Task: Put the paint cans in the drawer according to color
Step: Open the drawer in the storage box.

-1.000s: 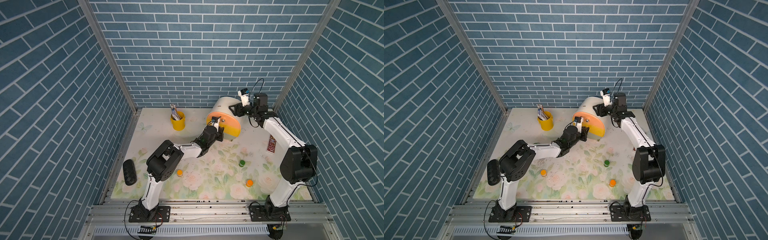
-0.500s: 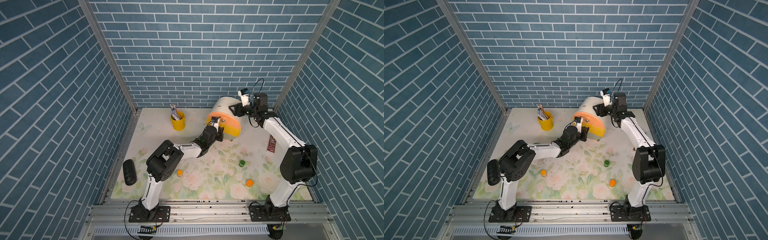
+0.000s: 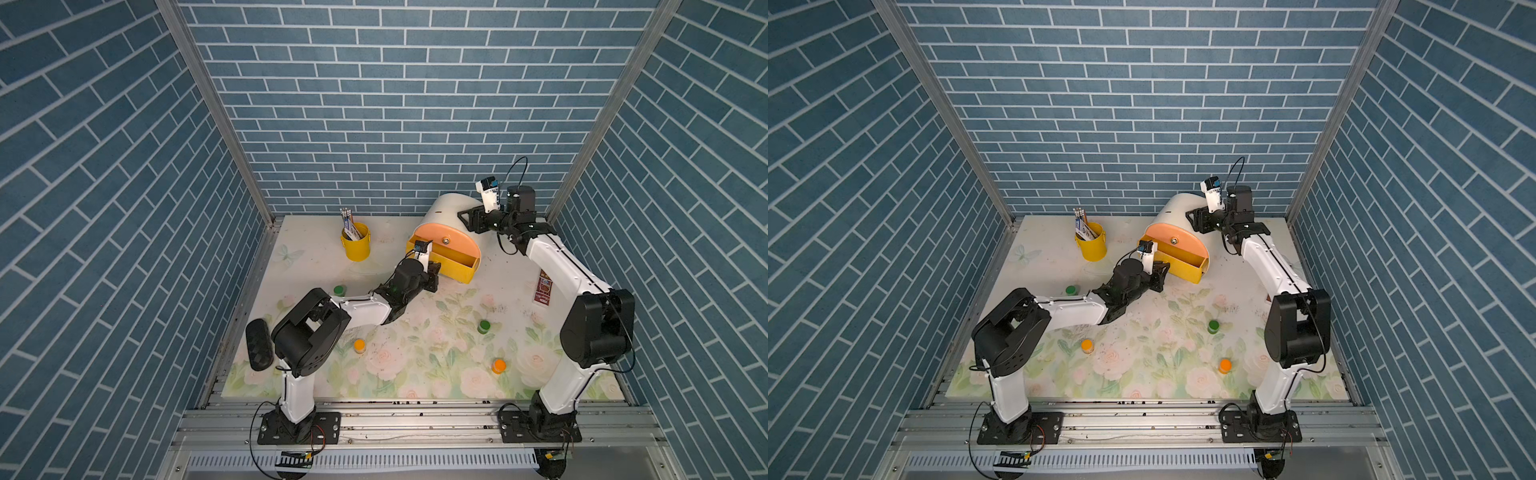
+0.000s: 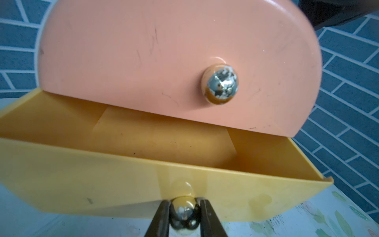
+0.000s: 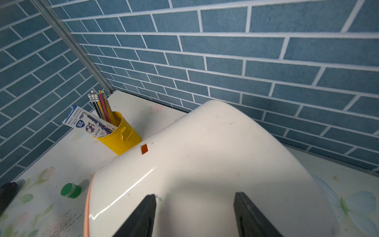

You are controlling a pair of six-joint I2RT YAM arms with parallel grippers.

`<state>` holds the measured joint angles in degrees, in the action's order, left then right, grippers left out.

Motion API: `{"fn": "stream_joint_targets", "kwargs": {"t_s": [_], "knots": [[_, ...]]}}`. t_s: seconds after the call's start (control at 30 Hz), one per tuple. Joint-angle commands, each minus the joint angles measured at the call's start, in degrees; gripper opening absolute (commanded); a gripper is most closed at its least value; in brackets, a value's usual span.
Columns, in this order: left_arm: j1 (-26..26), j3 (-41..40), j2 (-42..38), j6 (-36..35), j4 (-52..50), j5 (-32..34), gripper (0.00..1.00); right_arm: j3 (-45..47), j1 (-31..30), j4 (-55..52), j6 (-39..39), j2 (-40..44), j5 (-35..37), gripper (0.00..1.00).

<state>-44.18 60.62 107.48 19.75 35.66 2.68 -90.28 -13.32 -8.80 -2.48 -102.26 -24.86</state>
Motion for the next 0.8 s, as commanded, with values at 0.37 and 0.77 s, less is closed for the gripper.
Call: {"fn": "stream_joint_targets", "kwargs": {"t_s": [0.37,0.77], "knots": [[-1.7,-8.0,-8.9,1.5,-1.4,-0.1,0.14,-0.8,0.3,-3.5,0.9,-1.3,-0.3,0.65],[-2.2,-12.9,-11.7,2.4,-1.5,1.1,0.13,-0.7,0.3,-3.8,1.0,-1.1,0.0,0.65]]}}
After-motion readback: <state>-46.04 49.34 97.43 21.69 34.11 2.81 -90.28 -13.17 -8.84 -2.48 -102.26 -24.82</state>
